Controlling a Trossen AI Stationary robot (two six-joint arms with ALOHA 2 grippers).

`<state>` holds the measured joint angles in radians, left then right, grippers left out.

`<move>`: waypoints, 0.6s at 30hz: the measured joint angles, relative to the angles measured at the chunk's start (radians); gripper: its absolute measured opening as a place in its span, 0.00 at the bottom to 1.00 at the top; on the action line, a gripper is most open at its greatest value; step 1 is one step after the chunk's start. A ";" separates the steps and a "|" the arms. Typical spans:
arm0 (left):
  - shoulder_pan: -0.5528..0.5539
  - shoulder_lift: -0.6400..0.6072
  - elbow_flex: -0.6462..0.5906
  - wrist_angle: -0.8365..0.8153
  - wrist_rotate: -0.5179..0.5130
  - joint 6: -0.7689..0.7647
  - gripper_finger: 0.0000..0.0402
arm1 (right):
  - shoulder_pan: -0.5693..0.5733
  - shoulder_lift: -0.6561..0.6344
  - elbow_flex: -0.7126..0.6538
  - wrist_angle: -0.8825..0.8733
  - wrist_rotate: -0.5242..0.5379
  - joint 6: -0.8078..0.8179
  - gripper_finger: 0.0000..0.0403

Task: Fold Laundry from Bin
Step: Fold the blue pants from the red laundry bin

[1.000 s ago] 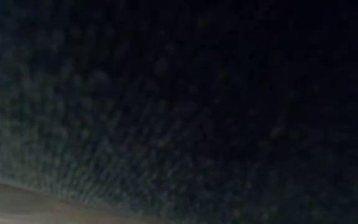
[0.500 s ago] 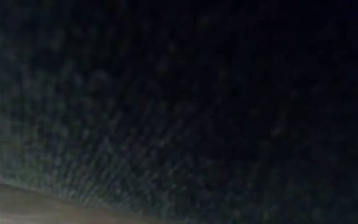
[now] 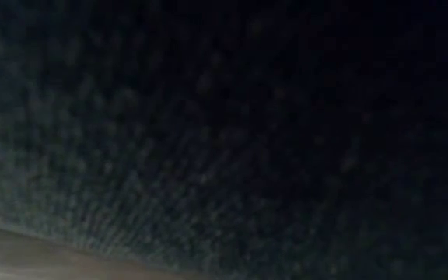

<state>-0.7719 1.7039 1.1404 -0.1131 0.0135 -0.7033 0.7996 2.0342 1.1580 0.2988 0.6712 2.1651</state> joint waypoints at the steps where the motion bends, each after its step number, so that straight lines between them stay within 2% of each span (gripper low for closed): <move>1: 0.000 0.000 0.000 0.000 0.000 0.000 0.04 | -0.005 0.000 0.000 -0.001 -0.013 0.000 0.59; 10: 0.001 0.000 0.000 0.000 -0.002 0.003 0.04 | -0.010 0.000 0.000 -0.009 -0.042 0.030 0.59; 18: 0.002 0.000 0.000 0.001 -0.018 -0.009 0.04 | -0.045 0.000 0.000 0.039 -0.044 -0.017 0.58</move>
<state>-0.7704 1.7035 1.1404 -0.1123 -0.0046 -0.7120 0.7549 2.0342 1.1580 0.3379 0.6270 2.1480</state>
